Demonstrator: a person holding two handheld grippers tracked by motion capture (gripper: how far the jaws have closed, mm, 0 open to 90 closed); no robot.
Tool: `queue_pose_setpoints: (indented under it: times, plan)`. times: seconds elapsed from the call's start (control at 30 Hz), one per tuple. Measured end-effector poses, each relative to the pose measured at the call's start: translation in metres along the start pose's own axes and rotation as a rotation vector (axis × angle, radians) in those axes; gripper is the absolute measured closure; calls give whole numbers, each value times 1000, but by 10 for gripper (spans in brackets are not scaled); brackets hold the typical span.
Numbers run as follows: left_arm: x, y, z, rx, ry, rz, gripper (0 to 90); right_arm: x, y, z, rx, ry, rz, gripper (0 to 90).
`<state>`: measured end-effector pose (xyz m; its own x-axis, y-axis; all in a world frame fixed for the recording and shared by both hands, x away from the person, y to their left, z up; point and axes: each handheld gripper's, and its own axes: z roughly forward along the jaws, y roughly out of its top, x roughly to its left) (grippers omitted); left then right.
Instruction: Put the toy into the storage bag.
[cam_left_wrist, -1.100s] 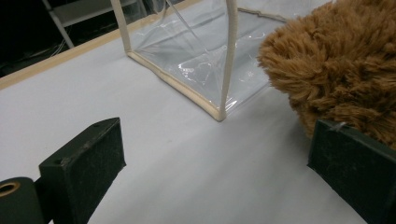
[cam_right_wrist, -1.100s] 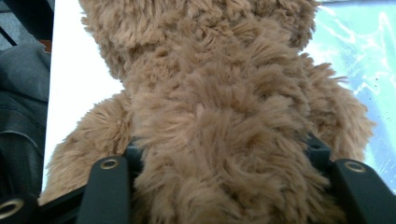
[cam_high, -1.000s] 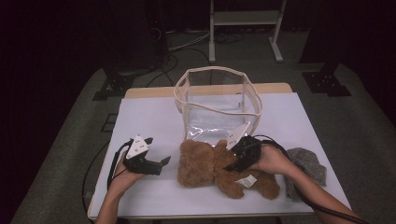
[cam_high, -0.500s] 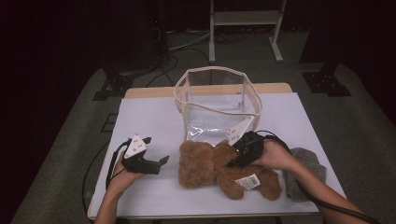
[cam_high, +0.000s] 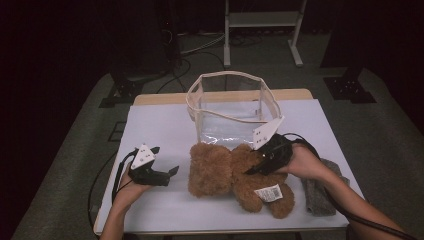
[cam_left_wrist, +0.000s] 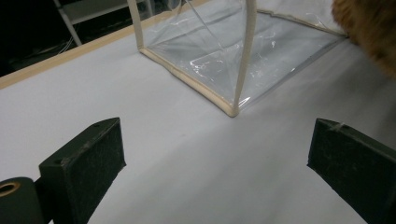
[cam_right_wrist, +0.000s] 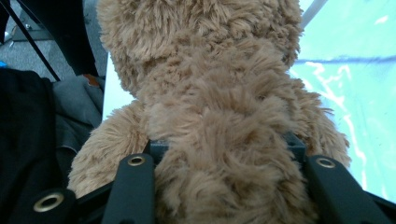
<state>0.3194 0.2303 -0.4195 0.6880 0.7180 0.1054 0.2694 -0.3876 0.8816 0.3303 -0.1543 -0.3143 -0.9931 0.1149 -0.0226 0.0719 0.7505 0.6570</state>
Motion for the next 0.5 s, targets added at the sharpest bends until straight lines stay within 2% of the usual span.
queue_pose_setpoints:
  times: [0.13, 0.2, 0.43, 0.5]
  plan:
    - [0, -1, 0, 0, 0, -1, 31, 5, 12, -17, -23, -6, -26, 546]
    - [0, -1, 0, -1, 0, -4, 31, 7, 18, -24, -41, -4, -19, 547]
    - [1, -1, 0, 0, 0, -8, 31, 11, 47, -55, -90, -26, -44, 547]
    - [1, -1, 0, -3, 0, -10, 31, 12, 57, -66, -99, -39, -71, 547]
